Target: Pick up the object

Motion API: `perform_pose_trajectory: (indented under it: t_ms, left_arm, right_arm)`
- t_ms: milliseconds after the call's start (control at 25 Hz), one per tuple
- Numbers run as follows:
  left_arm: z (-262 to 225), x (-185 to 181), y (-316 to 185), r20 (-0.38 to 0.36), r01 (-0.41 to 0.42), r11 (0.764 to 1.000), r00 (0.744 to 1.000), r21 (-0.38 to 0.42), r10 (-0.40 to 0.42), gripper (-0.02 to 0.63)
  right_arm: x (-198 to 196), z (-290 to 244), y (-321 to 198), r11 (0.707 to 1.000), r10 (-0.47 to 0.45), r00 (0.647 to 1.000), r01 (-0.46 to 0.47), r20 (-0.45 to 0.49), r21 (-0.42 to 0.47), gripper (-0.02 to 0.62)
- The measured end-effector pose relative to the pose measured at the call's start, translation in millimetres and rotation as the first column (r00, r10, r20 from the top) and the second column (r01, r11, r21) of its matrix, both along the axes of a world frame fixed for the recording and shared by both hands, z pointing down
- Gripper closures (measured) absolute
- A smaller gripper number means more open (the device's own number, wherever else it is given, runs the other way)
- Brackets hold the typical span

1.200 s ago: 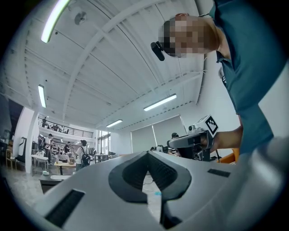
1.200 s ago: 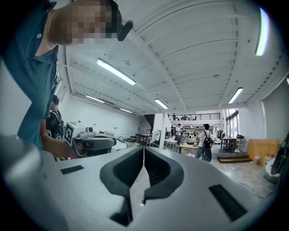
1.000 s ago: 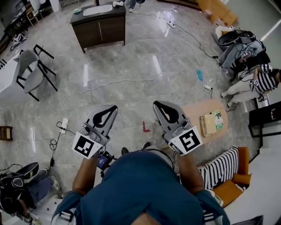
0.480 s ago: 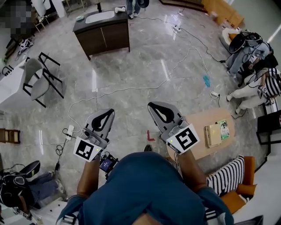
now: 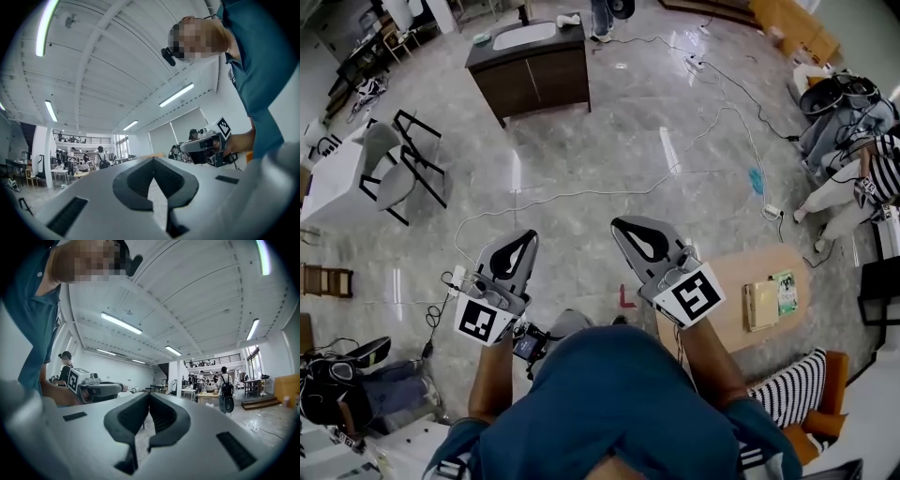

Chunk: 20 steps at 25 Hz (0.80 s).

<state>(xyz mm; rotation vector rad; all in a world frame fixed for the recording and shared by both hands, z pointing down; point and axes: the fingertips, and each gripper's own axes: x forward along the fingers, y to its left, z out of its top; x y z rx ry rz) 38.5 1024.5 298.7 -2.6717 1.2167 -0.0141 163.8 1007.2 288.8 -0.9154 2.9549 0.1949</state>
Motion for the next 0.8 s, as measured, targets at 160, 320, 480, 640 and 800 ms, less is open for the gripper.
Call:
perform_pose_trajectory:
  t_ms: [160, 320, 480, 640, 800]
  left_arm:
    - [0.1, -8.5, -26.4, -0.005, -0.015, 1.000, 1.000, 0.018, 0.015, 0.603]
    - [2.5, -17.4, -53.3, -0.013, -0.062, 0.998, 0.998, 0.007, 0.062, 0.603]
    - [-1.9, -36.0, -75.6, -0.023, -0.098, 0.995, 0.995, 0.006, 0.098, 0.603]
    - [1.4, -59.4, -95.1, -0.024, -0.134, 0.991, 0.991, 0.002, 0.134, 0.604]
    - [2.4, -70.0, -113.8, -0.039, -0.155, 0.988, 0.987, -0.004, 0.155, 0.603]
  right_arm:
    - [-6.7, 5.5, -25.7, 1.000, 0.015, 1.000, -0.015, -0.015, -0.010, 0.581]
    - [-18.2, 2.1, -49.5, 0.999, 0.052, 0.999, -0.052, -0.012, -0.013, 0.581]
    - [-38.9, -4.1, -71.1, 0.997, 0.079, 0.997, -0.079, -0.021, 0.005, 0.581]
    - [-62.4, -6.2, -90.9, 0.993, 0.114, 0.993, -0.114, -0.021, 0.021, 0.581]
    - [-69.1, -7.3, -108.5, 0.989, 0.145, 0.989, -0.145, -0.029, 0.021, 0.581]
